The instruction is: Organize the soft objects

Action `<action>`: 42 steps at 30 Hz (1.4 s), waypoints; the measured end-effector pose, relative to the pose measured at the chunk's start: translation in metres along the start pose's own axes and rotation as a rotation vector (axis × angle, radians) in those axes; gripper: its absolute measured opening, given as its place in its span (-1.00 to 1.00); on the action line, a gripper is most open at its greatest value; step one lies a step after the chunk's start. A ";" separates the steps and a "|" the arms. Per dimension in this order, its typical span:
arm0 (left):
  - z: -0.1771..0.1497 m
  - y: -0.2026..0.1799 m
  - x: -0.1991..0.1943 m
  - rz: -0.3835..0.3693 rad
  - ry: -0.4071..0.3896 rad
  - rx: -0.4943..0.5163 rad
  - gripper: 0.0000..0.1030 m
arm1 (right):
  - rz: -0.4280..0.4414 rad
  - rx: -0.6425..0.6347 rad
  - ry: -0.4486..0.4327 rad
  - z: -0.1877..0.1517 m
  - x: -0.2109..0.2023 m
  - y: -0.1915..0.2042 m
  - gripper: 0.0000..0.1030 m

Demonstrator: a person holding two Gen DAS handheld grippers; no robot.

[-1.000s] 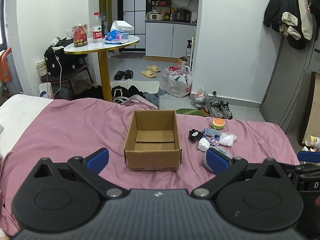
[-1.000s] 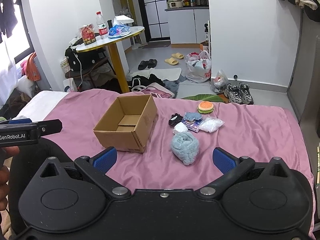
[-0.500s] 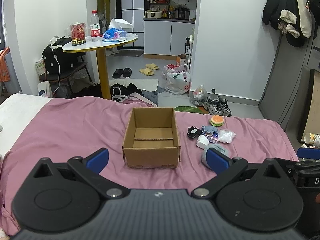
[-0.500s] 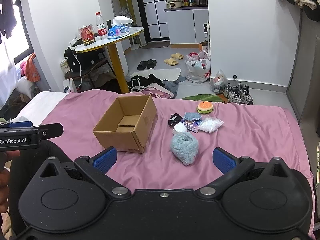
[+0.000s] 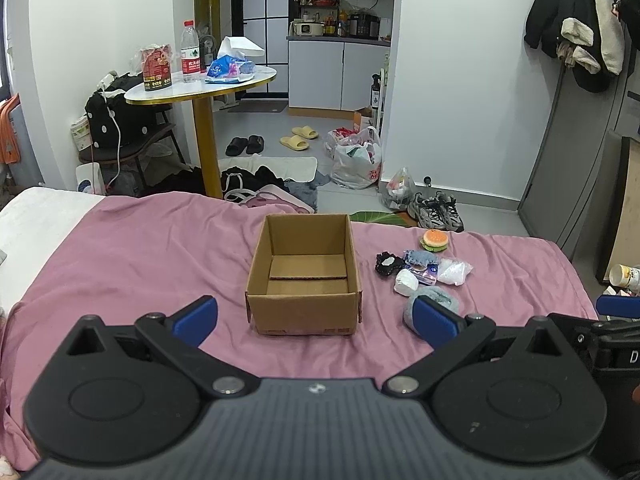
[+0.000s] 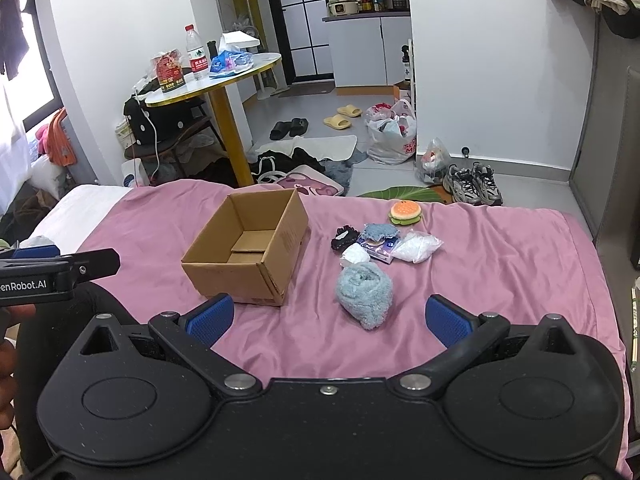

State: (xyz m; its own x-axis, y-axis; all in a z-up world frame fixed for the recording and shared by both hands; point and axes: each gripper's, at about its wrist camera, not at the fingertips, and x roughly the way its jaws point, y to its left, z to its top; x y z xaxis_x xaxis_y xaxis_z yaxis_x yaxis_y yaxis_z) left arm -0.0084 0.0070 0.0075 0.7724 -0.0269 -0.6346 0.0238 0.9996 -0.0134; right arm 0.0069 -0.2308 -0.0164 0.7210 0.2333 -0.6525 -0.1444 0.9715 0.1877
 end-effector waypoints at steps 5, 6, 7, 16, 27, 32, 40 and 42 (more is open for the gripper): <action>0.000 0.000 0.000 0.002 0.001 0.001 1.00 | 0.000 0.000 0.000 0.001 0.000 0.000 1.00; 0.000 0.000 0.000 0.003 0.001 0.001 1.00 | 0.001 -0.001 -0.001 0.001 0.000 0.000 1.00; 0.000 0.000 0.000 0.002 0.002 0.000 1.00 | 0.001 -0.002 -0.004 0.001 0.000 -0.001 1.00; 0.002 -0.003 0.004 0.001 -0.007 0.011 1.00 | 0.016 0.012 -0.026 0.005 0.002 -0.007 1.00; 0.010 -0.022 0.025 -0.018 0.000 0.013 1.00 | 0.016 0.071 -0.038 0.000 0.017 -0.026 1.00; 0.010 -0.034 0.038 -0.037 0.011 0.021 1.00 | -0.001 0.086 -0.047 -0.001 0.025 -0.037 1.00; 0.013 -0.048 0.060 -0.056 0.025 0.043 0.99 | -0.036 0.154 -0.079 -0.002 0.038 -0.064 1.00; 0.014 -0.049 0.065 -0.061 0.029 0.041 0.99 | -0.041 0.161 -0.081 -0.002 0.042 -0.068 1.00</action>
State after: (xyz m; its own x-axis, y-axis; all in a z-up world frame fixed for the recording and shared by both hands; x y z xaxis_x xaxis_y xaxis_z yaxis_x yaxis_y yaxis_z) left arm 0.0496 -0.0438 -0.0229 0.7501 -0.0866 -0.6556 0.0962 0.9951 -0.0214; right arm 0.0457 -0.2871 -0.0587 0.7770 0.1831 -0.6023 -0.0079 0.9595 0.2816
